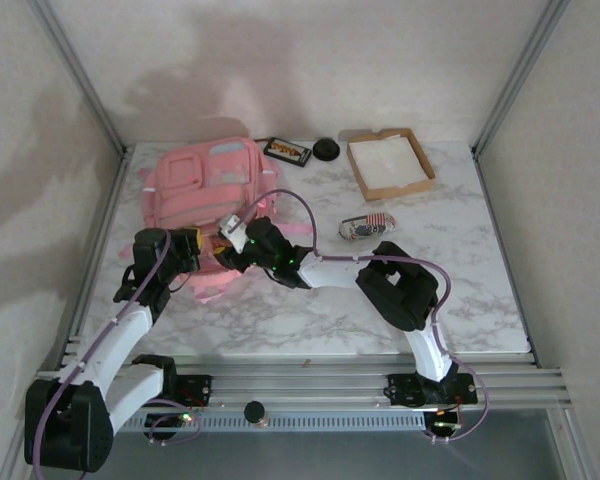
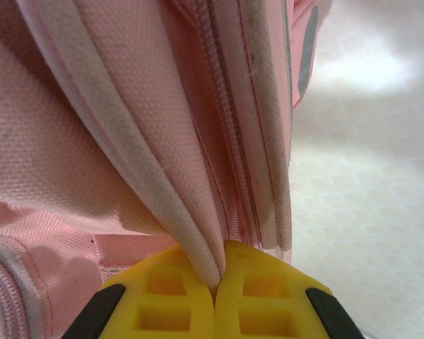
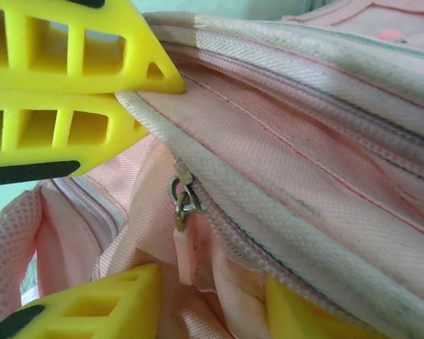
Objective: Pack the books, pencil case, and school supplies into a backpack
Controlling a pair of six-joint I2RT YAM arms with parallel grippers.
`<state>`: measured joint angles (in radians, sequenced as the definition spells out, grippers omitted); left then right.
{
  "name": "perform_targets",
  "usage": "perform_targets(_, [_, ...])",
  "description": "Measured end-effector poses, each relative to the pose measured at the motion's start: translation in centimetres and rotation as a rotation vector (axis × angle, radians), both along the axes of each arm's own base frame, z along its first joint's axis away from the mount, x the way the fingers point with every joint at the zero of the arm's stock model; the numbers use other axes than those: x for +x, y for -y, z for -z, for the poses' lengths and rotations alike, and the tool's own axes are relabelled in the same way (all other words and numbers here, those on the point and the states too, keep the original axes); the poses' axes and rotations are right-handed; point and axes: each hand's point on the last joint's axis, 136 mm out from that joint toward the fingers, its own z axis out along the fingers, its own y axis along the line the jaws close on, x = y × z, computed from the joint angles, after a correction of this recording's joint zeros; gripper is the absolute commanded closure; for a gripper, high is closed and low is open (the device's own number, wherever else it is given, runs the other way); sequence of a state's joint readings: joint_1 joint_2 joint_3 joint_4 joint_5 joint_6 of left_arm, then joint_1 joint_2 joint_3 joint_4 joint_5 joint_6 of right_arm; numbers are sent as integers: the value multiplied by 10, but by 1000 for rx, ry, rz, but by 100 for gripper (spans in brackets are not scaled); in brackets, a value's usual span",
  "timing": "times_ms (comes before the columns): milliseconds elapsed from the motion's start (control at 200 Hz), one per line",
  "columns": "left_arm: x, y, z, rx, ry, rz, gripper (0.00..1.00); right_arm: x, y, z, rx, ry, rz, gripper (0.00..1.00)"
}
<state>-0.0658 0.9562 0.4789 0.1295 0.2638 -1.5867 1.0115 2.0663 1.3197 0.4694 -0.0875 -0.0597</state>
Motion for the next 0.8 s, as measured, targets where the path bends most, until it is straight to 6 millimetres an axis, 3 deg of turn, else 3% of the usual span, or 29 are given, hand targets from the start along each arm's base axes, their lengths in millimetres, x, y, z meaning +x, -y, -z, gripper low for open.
perform_targets(175, [-1, 1, -3, -1, 10, 2, 100, -1, -1, -4, 50, 69, -24, 53])
perform_targets(376, [-1, 1, -10, -8, 30, 0, 100, 1, -2, -17, 114, 103, -14, 61])
perform_targets(456, [-2, 1, -12, -9, 38, 0, 100, 0, -1, -19, 139, 105, -13, 70])
perform_targets(801, [-4, 5, -12, -10, 34, 14, 100, -3, 6, -22, 222, 74, 13, 77])
